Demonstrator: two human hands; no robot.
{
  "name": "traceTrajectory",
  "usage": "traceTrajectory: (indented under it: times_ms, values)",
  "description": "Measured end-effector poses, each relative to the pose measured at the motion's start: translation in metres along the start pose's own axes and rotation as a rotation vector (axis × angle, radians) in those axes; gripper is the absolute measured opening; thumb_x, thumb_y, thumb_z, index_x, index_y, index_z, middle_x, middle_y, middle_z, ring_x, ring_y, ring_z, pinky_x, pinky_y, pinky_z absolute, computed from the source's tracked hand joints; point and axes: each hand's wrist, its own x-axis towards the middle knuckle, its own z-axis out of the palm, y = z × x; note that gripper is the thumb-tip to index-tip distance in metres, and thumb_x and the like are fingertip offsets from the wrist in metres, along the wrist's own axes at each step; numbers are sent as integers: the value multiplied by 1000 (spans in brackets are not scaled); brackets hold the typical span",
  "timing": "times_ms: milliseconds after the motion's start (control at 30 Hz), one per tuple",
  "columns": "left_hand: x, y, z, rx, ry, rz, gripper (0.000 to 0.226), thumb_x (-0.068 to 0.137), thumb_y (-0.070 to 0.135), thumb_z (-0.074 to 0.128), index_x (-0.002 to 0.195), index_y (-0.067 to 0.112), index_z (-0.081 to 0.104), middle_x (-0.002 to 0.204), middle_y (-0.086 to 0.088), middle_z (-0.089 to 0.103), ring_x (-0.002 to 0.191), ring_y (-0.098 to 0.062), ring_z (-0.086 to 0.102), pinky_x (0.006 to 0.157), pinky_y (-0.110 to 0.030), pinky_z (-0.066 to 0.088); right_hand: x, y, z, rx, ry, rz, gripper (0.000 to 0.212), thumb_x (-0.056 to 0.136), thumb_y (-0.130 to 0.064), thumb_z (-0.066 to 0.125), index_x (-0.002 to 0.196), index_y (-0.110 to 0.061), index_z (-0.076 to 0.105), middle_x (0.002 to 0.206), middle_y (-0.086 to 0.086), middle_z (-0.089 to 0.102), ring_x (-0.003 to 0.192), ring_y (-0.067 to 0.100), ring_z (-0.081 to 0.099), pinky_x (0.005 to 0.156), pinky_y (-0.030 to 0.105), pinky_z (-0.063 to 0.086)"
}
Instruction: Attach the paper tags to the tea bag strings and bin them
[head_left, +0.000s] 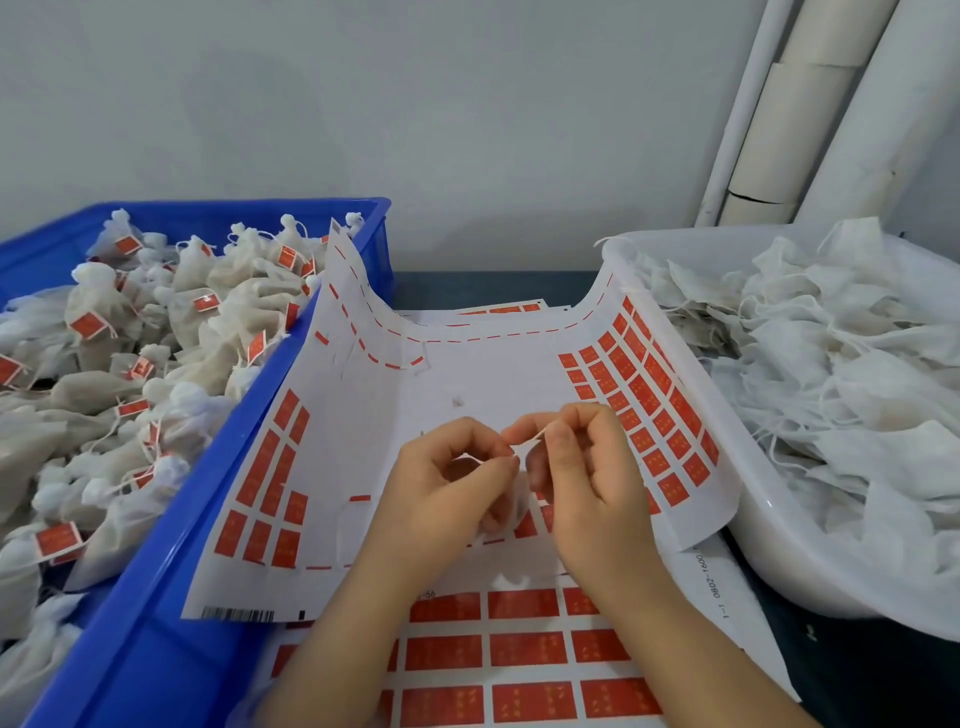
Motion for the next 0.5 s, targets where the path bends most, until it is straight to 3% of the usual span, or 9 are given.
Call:
traceTrajectory:
  times_ms: [133, 300, 500]
  values:
    - [0, -4, 3, 145, 46, 90, 12, 80, 15, 56, 71, 12, 62, 59, -7, 60, 57, -29, 57, 51, -34, 48, -2, -2, 3, 118, -44, 119, 15, 96, -21, 40, 87, -20, 51, 66, -4, 58, 54, 3, 49, 54, 14, 46]
    - [-2, -5, 6, 291, -5, 174, 14, 75, 22, 45, 73, 19, 58, 64, 7, 57, 61, -11, 55, 55, -24, 49, 1, 0, 3, 210, -49, 176, 20, 98, -19, 39, 81, -21, 49, 59, -9, 50, 54, 6, 45, 56, 19, 44]
    - [-1, -8, -1, 382, -109, 217, 12, 83, 28, 42, 78, 30, 54, 75, 14, 56, 66, -8, 53, 56, -18, 47, 6, 0, 0, 510, -12, 287, 38, 98, -21, 39, 65, -29, 56, 55, -7, 47, 45, 6, 38, 48, 18, 40]
